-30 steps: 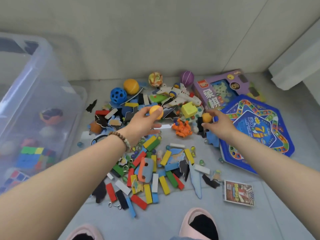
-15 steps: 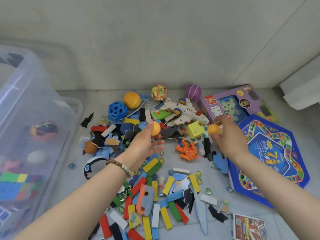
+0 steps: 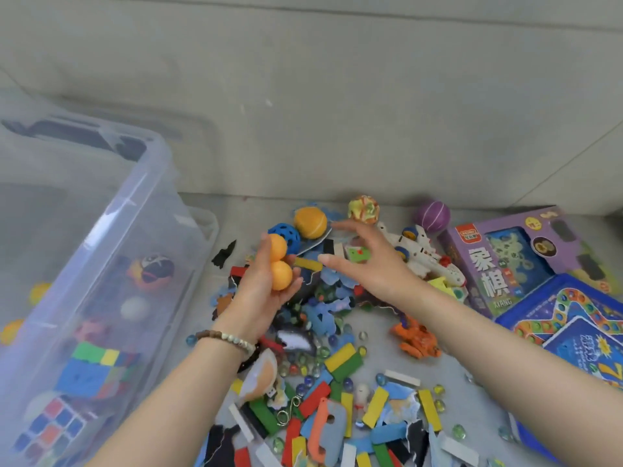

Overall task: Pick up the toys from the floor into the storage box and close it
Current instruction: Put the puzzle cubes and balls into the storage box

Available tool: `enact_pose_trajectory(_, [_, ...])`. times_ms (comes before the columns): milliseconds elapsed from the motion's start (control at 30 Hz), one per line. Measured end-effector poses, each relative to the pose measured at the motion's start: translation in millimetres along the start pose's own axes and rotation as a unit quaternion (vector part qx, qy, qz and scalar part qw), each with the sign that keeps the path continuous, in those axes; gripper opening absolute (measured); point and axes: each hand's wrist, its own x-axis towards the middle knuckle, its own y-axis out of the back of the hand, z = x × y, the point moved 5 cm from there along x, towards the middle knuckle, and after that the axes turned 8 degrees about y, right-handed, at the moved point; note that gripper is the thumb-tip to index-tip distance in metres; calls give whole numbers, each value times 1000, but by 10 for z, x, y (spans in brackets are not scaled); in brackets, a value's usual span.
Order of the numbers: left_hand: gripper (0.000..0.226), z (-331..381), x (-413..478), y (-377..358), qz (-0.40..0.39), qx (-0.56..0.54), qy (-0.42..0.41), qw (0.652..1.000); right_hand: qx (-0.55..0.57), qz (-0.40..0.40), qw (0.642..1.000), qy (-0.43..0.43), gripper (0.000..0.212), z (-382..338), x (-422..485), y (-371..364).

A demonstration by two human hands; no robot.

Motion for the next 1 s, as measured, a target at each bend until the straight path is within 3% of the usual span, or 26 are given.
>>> enact_pose_trajectory(100, [43,295,116,261,55,15,-55,997,-109,-63,992,15,65,-27,535,-260])
enact_pose_trajectory(267, [39,408,240,528,82,-6,-60,995,-228,-120,961,-96,81,341,982,-704])
enact_pose_trajectory(400, [40,441,263,575,89,0,-59,994,-313,-133,936,-95,77,342,1018,-898])
enact_pose_trajectory(467, [42,446,253,570,92,20,-60,994,-334,-103,934,-76,72,325,1016,-920])
enact_pose_trajectory(533, [38,455,218,531,93,53,-67,992,-280,-45,956,-78,68,289,965,-811])
enact_pose_trajectory(600, [28,485,136,434,85,89,-84,989,-101,34,988,-114,66,238,894,-584])
enact_pose_trajectory(667, [26,573,-31,271,73,126,-111,983,100,87,984,-116,57,59,834,-329])
enact_pose_trajectory(700, [27,644,-153,167,61,143,-128,979,142,90,981,-102,49,-67,806,-194])
enact_pose_trajectory(733, [27,730,-308,56,45,160,-148,975,175,76,978,-87,44,-233,771,-79])
enact_pose_trajectory(867, [26,1186,-1234,-256,-42,203,-257,944,224,-46,973,-11,63,-1144,606,128])
enact_pose_trajectory(933, [31,1486,-1765,-178,-46,213,-314,924,214,-117,969,41,63,-1769,503,46])
enact_pose_trajectory(1000, [32,1805,-2171,124,-6,215,-349,912,191,-163,964,85,49,-2347,439,-162])
